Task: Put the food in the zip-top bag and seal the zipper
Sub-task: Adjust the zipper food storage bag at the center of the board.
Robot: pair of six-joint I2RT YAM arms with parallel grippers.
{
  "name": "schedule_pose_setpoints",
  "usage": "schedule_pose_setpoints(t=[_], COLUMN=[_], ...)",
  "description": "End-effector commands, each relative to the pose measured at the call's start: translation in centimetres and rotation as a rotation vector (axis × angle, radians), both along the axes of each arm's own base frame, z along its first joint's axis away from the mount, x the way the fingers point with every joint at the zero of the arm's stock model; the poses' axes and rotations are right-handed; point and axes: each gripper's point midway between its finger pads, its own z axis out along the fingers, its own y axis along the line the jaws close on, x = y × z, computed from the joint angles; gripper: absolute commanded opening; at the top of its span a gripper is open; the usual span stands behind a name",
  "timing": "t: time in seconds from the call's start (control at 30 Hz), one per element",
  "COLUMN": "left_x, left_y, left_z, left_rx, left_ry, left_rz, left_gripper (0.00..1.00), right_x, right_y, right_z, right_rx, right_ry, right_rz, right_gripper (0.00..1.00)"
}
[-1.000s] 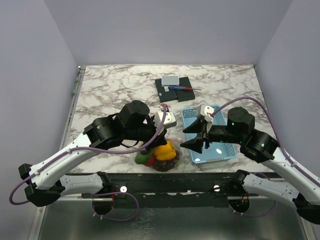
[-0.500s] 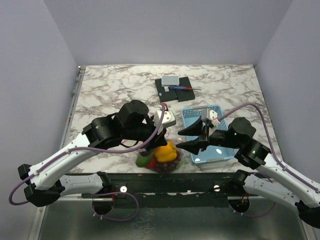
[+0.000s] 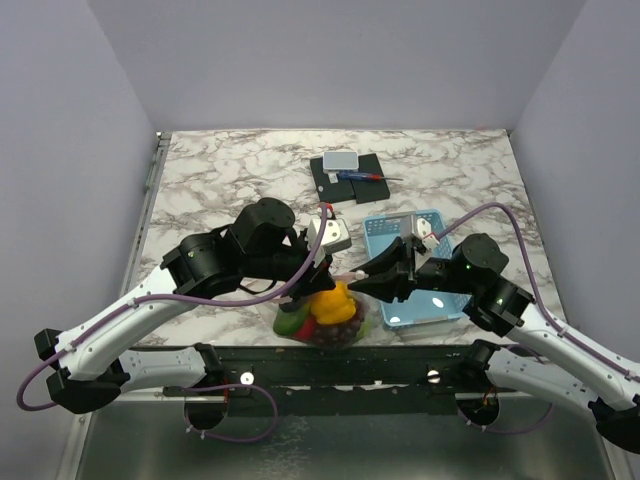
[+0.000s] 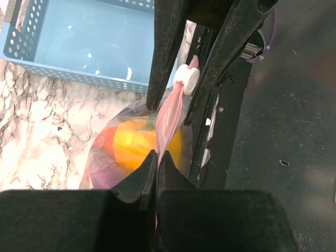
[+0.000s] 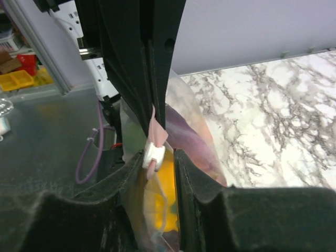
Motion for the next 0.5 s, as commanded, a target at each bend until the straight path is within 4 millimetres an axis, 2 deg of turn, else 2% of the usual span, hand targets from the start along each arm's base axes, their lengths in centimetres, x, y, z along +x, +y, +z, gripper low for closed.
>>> schedule_pose_setpoints(t=[0.0,0.07,0.23,0.47], left_x=[-0.3,-0.3,-0.2,-0.2], left_y=[-0.9,-0.9,-0.9,-1.0], left_z=[4.0,4.2,4.6,5.2], left_rx=[-0.131,-0.135,-0.145,-0.159], left_ry=[-0.049,-0.051,-0.060,-0.068], left_rz=[-0.030,-0.031,-0.027,-0.030], left_gripper=[0.00,0.00,0.00,0.00], right_x=[-0.8,-0.8,-0.7,-0.9], right_y=[0.2,0.2,0.0,-0.2], right_z=[0.3,0.3,0.2,0.0], right_rx=[0.022,0.023,0.032,0.039], right_ry=[-0.005,0.002,0.007,0.023], right_rz=[0.047,0.046,0.029,0.027], right_gripper=[0.29,0.30,0.42,0.43])
